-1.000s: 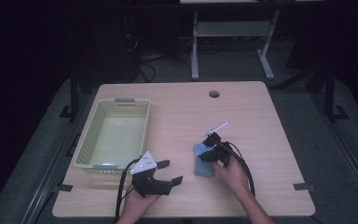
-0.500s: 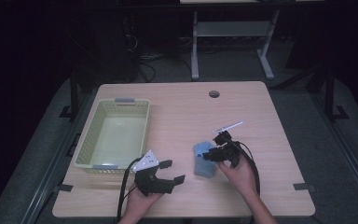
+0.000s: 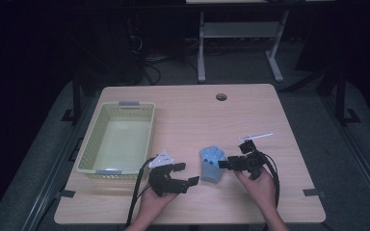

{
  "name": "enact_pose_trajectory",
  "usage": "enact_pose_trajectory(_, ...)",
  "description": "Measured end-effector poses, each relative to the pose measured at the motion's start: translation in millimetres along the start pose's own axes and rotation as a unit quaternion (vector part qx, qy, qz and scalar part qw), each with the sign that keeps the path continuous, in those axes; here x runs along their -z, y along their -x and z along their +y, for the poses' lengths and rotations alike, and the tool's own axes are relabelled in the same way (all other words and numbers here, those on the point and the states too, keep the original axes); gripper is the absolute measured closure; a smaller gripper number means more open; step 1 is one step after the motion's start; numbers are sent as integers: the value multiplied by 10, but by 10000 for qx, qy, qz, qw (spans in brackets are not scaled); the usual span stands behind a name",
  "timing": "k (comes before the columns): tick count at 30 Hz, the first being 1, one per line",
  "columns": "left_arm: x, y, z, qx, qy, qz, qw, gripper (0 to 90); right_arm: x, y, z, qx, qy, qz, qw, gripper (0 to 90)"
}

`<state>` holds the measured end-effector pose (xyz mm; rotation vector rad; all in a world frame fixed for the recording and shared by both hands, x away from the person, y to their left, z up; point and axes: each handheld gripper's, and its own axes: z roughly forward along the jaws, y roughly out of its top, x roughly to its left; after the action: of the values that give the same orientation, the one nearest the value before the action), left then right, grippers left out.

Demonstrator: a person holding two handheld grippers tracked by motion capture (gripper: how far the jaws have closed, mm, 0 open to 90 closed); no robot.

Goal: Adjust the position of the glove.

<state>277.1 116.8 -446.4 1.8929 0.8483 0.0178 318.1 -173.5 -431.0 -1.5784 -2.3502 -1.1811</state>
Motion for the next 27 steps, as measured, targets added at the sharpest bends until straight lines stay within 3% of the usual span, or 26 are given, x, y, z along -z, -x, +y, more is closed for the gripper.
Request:
enact_pose_trajectory(6, -135, -24, 72, 416, -130, -71, 9990, 227, -28, 102, -146, -318, 116, 222, 9992, 445)
enact_pose_trajectory(12, -281, -69, 209, 761, -511, 92, 9957, 247, -62, 136, -199, -392, 160, 423, 9982, 446)
enact_pose_trajectory(16, -391, -107, 258, 1085, -701, 30, 9916, 251, -80, 153, -220, -572, 191, 497, 9969, 446)
enact_pose_trajectory(20, -487, -150, 245, 1470, -792, 20, 9860, 250, -122, 177, -246, -700, 161, 472, 9963, 458)
enact_pose_trajectory(23, -531, -166, 227, 1597, -917, -11, 9829, 258, -134, 176, -255, -760, 160, 556, 9954, 484)
enact_pose_trajectory(27, -561, -183, 218, 1656, -989, -32, 9812, 322, -138, 193, -262, -840, 199, 599, 9945, 511)
